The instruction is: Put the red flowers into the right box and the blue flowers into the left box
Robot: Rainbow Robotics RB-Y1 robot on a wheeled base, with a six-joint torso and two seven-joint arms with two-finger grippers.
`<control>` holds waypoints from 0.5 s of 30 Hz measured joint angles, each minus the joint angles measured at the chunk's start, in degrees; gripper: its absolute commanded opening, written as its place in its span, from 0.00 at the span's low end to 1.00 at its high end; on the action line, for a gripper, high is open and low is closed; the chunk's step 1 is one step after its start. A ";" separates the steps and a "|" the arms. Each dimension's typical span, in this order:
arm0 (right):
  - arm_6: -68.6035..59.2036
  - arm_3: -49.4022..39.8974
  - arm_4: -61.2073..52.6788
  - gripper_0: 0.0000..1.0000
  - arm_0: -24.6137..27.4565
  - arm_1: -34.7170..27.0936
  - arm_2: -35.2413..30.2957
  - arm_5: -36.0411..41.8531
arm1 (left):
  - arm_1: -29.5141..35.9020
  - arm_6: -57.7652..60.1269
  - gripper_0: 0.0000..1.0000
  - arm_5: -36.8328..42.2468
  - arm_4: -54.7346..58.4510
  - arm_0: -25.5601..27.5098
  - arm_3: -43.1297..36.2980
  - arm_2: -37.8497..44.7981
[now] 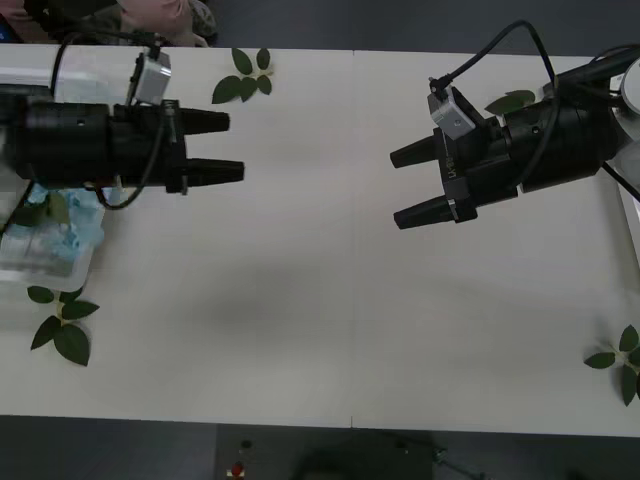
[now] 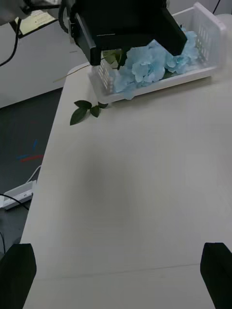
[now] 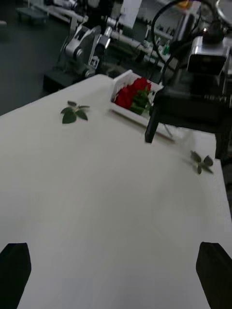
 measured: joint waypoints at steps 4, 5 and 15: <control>0.00 -0.02 0.00 1.00 0.00 0.00 0.00 0.00 | -2.03 0.00 1.00 -9.90 0.01 1.67 -5.24 -4.84; 0.00 -0.02 0.00 1.00 0.00 0.00 0.00 0.00 | -0.84 0.00 1.00 -15.62 0.14 2.68 -8.22 -7.30; 0.00 -0.05 0.00 1.00 0.00 0.00 0.00 -0.01 | 27.74 0.00 1.00 -36.97 15.20 3.88 -27.61 -33.81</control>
